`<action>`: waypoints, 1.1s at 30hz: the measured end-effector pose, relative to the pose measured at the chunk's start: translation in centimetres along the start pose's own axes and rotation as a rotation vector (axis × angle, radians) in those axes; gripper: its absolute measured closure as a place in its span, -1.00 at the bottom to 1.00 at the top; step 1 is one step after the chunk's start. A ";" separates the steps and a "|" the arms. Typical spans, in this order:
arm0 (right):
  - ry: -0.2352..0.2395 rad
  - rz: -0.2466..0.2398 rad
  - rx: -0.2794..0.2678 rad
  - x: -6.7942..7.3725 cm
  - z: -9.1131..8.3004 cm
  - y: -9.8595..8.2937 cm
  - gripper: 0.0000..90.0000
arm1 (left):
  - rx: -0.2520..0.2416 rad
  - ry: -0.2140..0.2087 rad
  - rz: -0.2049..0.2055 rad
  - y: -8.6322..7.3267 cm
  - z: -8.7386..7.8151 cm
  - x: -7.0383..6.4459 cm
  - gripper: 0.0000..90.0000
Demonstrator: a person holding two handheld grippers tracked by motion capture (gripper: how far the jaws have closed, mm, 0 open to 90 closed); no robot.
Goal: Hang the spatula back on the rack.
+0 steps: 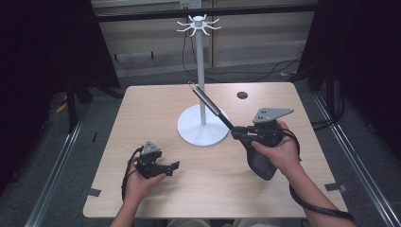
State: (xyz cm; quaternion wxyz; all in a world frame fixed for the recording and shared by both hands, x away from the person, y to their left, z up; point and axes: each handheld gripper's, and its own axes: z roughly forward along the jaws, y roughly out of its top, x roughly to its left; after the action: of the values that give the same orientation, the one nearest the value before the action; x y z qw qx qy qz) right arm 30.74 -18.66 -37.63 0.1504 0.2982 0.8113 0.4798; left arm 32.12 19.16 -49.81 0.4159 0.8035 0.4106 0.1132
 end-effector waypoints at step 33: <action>-0.055 0.009 -0.050 -1.2 -3.4 1.8 0.70 | 0.005 0.000 -0.003 -0.1 0.2 0.0 -0.78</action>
State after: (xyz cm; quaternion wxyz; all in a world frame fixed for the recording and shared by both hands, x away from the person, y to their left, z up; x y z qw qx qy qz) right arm 30.46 -21.12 -34.44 0.1778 0.3111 0.7934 0.4920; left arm 32.13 19.03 -50.04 0.4141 0.8039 0.4121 0.1116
